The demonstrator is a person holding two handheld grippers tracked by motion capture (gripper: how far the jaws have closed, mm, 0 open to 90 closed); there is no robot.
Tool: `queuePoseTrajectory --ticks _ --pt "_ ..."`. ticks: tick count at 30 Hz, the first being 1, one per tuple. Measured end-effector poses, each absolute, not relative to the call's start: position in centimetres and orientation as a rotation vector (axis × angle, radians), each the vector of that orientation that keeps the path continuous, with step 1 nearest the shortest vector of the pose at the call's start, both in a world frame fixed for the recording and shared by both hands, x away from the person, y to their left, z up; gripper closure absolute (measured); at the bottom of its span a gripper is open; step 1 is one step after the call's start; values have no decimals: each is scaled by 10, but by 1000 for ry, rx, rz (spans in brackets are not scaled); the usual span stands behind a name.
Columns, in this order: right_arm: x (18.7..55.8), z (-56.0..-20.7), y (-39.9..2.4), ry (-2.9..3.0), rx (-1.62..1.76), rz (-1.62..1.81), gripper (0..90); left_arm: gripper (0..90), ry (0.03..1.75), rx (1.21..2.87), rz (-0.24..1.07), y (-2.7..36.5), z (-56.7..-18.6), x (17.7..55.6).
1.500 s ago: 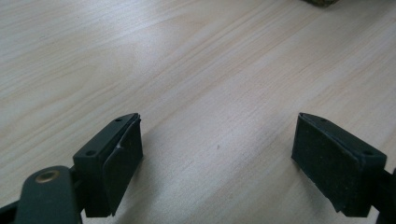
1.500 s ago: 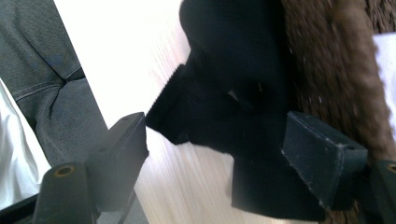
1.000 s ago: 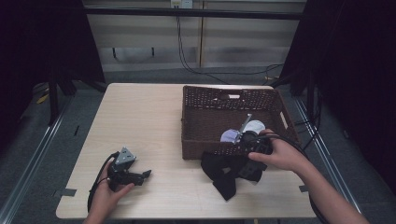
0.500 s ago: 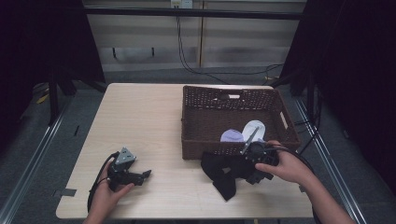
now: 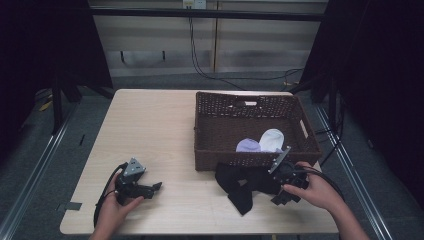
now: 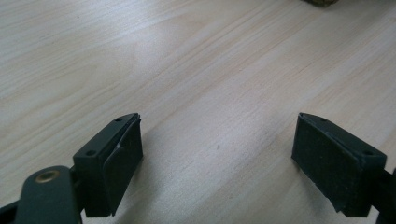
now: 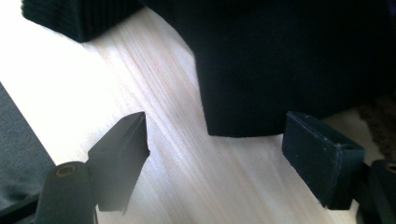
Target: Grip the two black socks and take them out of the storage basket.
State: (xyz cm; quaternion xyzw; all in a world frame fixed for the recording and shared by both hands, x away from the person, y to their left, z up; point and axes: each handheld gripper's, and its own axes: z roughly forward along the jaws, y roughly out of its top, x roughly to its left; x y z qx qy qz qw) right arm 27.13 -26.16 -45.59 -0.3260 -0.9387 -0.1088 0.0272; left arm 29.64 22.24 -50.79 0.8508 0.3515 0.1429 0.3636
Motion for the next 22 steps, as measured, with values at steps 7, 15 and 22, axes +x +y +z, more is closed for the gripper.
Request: queuePoseTrajectory --ticks 7,15,22 --pt "265 -472 -277 -2849 -1082 -493 220 156 905 2190 368 222 -508 296" --pt "257 -476 -282 -2886 -1122 -593 202 156 908 2189 372 222 -508 296" --pt "249 -483 -286 -2861 -1174 -791 176 156 908 2189 372 222 -508 296"
